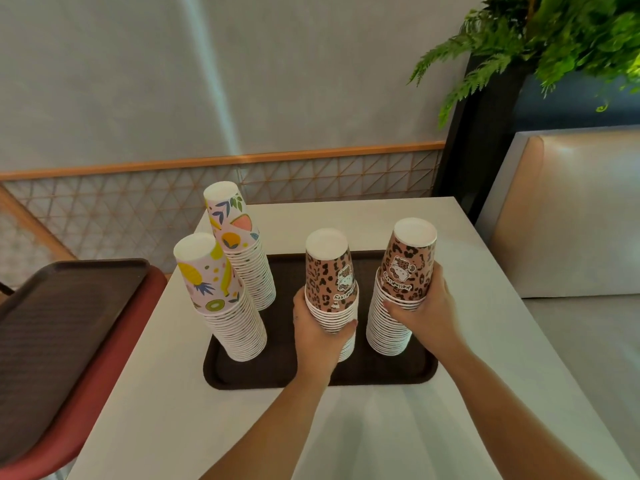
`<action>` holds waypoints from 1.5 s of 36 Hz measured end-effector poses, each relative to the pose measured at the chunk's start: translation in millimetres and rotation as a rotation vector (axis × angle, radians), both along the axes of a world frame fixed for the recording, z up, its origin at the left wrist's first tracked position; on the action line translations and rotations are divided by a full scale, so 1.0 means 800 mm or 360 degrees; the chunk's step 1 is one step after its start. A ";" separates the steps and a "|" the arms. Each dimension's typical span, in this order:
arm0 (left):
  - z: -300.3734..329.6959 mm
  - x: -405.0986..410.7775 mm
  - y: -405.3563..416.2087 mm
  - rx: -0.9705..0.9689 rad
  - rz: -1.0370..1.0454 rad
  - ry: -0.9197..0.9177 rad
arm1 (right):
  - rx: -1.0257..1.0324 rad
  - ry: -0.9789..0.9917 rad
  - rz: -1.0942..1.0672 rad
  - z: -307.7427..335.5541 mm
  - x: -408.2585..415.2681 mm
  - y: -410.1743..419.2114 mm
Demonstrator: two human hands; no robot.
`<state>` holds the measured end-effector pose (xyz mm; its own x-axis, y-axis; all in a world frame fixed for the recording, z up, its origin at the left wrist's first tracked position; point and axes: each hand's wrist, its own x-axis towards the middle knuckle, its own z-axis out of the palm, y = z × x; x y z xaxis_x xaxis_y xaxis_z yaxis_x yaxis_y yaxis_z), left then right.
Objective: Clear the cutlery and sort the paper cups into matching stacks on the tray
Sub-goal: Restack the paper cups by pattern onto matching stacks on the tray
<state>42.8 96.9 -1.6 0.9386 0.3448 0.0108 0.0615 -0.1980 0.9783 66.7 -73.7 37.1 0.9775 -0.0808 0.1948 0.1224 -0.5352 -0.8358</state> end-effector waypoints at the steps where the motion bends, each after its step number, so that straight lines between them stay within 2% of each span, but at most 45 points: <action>1: -0.001 0.000 -0.002 0.0016 -0.0010 0.0002 | 0.0001 -0.0001 -0.0002 0.000 0.000 0.000; 9: 0.005 -0.029 -0.002 0.0098 0.0020 0.0041 | -0.0029 -0.0130 -0.0087 0.005 -0.015 0.006; 14: -0.007 -0.071 0.014 0.0303 0.0406 0.0071 | -0.0074 -0.0640 -0.0269 0.016 -0.041 0.017; 18: -0.004 -0.083 0.041 0.0346 0.0728 0.0063 | -0.0011 -0.0935 -0.0111 0.020 -0.057 0.035; 21: -0.002 -0.082 0.068 0.0399 0.0898 -0.0042 | -0.0033 -0.0899 0.0021 0.016 -0.061 0.051; 23: 0.006 -0.080 0.085 0.0322 0.0928 -0.0011 | -0.0064 -0.0792 0.0073 0.010 -0.063 0.062; 29: 0.037 -0.066 0.133 0.0136 0.0717 -0.0036 | -0.0087 -0.0418 0.0064 -0.007 -0.059 0.092; 33: 0.046 -0.048 0.163 0.0092 0.0471 -0.0014 | -0.0044 -0.0300 0.0028 -0.012 -0.053 0.109; 38: 0.045 -0.031 0.184 0.0021 0.0140 -0.0020 | -0.0011 -0.0285 -0.0067 -0.020 -0.044 0.134; 44: 0.040 -0.019 0.188 0.0014 -0.0060 -0.0041 | 0.0069 -0.0294 -0.0237 -0.026 -0.037 0.153; 54: 0.032 0.005 0.163 0.0024 -0.0334 -0.0089 | 0.0018 -0.0277 -0.0340 -0.031 -0.037 0.160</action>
<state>47.1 227.7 24.2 0.9876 0.1412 0.0684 -0.0368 -0.2156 0.9758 37.4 54.5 12.6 0.8899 -0.2847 0.3564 0.1501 -0.5551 -0.8181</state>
